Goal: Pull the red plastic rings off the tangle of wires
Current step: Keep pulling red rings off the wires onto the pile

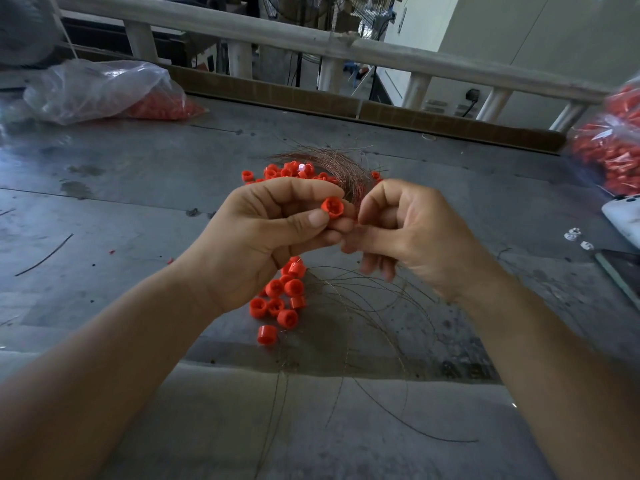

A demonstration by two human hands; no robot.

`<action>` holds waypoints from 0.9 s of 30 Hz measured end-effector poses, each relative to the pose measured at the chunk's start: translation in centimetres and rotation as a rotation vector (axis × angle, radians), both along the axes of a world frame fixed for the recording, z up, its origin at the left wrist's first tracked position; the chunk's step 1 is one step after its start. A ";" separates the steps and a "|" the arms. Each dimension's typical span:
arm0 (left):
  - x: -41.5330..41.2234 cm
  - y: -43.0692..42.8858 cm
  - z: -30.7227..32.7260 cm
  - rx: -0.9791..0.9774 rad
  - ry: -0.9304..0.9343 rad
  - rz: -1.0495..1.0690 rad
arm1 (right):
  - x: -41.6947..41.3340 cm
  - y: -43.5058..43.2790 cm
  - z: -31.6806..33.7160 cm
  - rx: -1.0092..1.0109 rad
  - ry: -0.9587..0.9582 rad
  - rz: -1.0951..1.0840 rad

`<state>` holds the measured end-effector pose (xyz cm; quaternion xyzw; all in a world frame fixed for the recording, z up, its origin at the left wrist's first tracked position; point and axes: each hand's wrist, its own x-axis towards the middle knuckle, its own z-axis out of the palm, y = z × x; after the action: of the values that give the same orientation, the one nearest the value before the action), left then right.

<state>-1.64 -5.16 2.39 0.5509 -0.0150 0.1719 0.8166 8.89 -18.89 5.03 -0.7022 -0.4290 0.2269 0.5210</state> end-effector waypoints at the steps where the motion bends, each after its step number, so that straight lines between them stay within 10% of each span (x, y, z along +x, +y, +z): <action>1: 0.0 0.0 0.0 -0.014 0.006 0.000 | 0.4 -0.3 0.3 -0.049 -0.004 -0.007; 9: 0.2 -0.2 -0.2 -0.045 0.129 0.059 | 5.4 -1.7 -0.5 -0.210 -0.312 -0.450; 27: 0.2 -0.3 0.0 -0.018 0.156 0.077 | 6.3 -1.4 -2.2 -0.680 -0.622 -0.336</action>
<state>-1.46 -5.46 2.41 0.5554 0.0713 0.1600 0.8129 15.20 -20.28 2.86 -0.9265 -0.3468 0.0466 0.1385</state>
